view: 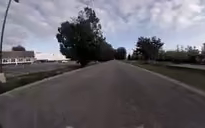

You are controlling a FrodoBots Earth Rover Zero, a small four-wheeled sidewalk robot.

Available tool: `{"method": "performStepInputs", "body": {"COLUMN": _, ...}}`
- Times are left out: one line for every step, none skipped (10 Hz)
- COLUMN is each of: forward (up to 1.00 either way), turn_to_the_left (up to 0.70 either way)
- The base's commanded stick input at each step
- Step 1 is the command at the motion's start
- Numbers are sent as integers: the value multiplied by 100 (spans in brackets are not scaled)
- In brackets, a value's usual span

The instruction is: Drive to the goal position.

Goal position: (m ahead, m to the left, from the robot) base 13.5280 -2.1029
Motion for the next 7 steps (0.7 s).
{"method": "performStepInputs", "body": {"forward": 70, "turn_to_the_left": 0}}
{"method": "performStepInputs", "body": {"forward": 70, "turn_to_the_left": 0}}
{"method": "performStepInputs", "body": {"forward": 70, "turn_to_the_left": 0}}
{"method": "performStepInputs", "body": {"forward": 70, "turn_to_the_left": 0}}
{"method": "performStepInputs", "body": {"forward": 70, "turn_to_the_left": 0}}
{"method": "performStepInputs", "body": {"forward": 70, "turn_to_the_left": 0}}
{"method": "performStepInputs", "body": {"forward": 70, "turn_to_the_left": 0}}
